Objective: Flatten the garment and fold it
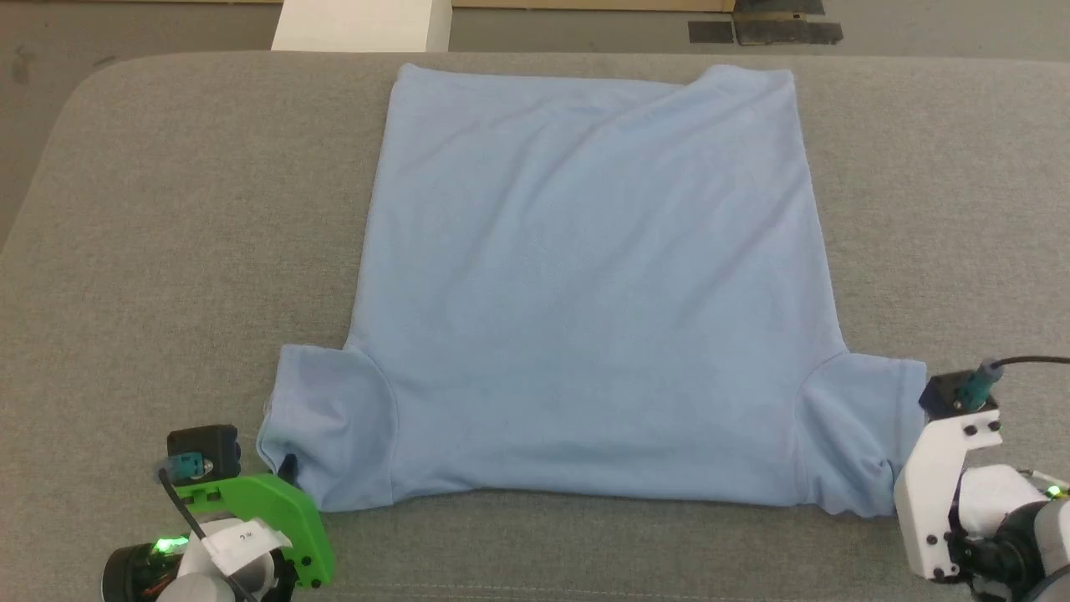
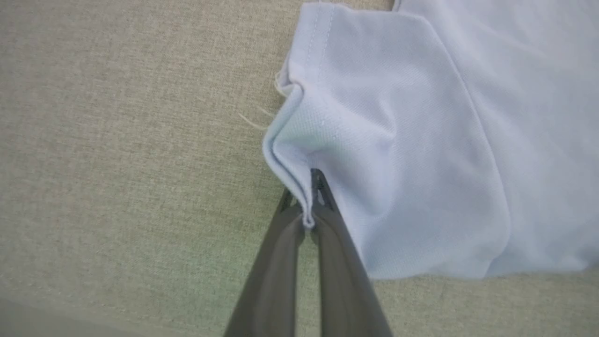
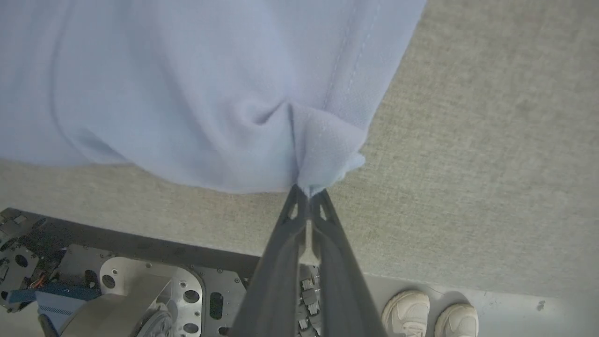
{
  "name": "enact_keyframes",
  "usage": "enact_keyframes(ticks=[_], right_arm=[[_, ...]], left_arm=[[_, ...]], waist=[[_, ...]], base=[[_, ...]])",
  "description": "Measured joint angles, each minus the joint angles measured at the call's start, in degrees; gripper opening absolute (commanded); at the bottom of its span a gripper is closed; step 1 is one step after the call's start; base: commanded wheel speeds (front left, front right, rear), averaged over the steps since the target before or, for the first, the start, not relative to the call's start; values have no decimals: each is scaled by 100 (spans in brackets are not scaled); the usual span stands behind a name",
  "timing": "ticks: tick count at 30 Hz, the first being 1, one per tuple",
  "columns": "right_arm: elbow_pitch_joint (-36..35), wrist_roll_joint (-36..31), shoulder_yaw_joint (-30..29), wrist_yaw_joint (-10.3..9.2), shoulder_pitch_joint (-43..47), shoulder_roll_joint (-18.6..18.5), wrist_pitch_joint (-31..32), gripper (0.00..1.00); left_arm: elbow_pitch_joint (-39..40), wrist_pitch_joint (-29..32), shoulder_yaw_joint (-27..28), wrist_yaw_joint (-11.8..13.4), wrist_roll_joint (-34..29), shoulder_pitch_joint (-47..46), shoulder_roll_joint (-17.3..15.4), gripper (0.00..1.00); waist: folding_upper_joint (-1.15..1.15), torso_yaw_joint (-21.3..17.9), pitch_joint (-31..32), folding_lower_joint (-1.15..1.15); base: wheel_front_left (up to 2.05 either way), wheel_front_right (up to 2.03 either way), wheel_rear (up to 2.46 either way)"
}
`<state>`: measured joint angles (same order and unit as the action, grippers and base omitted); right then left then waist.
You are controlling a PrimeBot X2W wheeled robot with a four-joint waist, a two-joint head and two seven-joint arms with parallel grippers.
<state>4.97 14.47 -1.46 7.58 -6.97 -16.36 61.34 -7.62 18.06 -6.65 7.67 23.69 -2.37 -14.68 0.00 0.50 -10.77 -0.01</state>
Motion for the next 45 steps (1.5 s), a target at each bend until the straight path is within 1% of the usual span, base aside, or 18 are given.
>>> enact_keyframes(ticks=[2,5,6,7,9,11,16,20,22,24,27,30,34,37,41,45], right_arm=[[233,18,86,0,-3,-21,123,0],[330,167,112,0,-25,-85,177,0],[328,221,107,0,-25,-98,169,26],[319,318,63,0,-25,-97,140,100],[223,449,-115,0,-11,-70,-7,100],[-21,648,-509,0,-11,52,-244,100],[-896,1045,-1304,-1,-26,364,-923,100],[-1485,1077,-1845,-1,-313,554,-1940,100],[-1559,1077,-1862,-1,-494,592,-2425,100],[-1488,1080,-1770,-1,-628,632,-2794,100],[-1155,1042,-1557,-1,-893,588,-3301,100],[-673,928,-1358,-2,-1358,475,-3641,100],[-14,650,-1171,-1,-2315,287,-3786,100],[455,365,-1109,-1,-3131,42,-3687,100],[1027,38,-981,-1,-4205,-266,-3259,100],[1423,-336,-798,-1,-5085,-517,-2609,100]], left_arm=[[4,-9,-4,0,10,-19,25,0],[13,-55,0,1,42,-17,35,0],[21,-56,3,3,47,-16,37,0],[32,-56,10,4,55,-12,37,0],[49,-75,31,15,63,3,41,0],[82,-111,60,56,90,29,47,0],[143,-133,78,103,116,188,51,0],[226,-166,56,103,130,226,55,0],[282,-225,46,102,170,226,65,0],[331,-260,47,102,219,227,69,0],[467,-319,47,103,225,225,76,0],[666,-380,55,103,231,222,82,0],[1034,-428,7,108,233,159,134,0],[1308,-461,-97,131,221,5,238,0],[1593,-566,-188,144,216,-152,359,0],[1822,-712,-253,144,232,-177,508,0]], waist=[[0,32,-30,0],[0,65,-29,0],[0,66,-17,0],[0,62,4,0],[0,50,57,0],[0,34,129,0],[0,-9,288,0],[0,-24,316,0],[0,-23,287,0],[0,-29,247,0],[0,-36,145,0],[0,-35,-8,0],[0,-5,-324,0],[0,57,-620,1],[0,218,-1085,1],[0,434,-1570,2]], base=[[0,0,0],[0,0,0],[0,0,0],[0,0,0],[0,0,0],[0,0,0],[0,0,0],[0,0,0],[0,0,0],[0,0,0],[0,0,0],[0,0,0],[0,0,0],[0,0,0],[0,0,0],[0,0,0]])
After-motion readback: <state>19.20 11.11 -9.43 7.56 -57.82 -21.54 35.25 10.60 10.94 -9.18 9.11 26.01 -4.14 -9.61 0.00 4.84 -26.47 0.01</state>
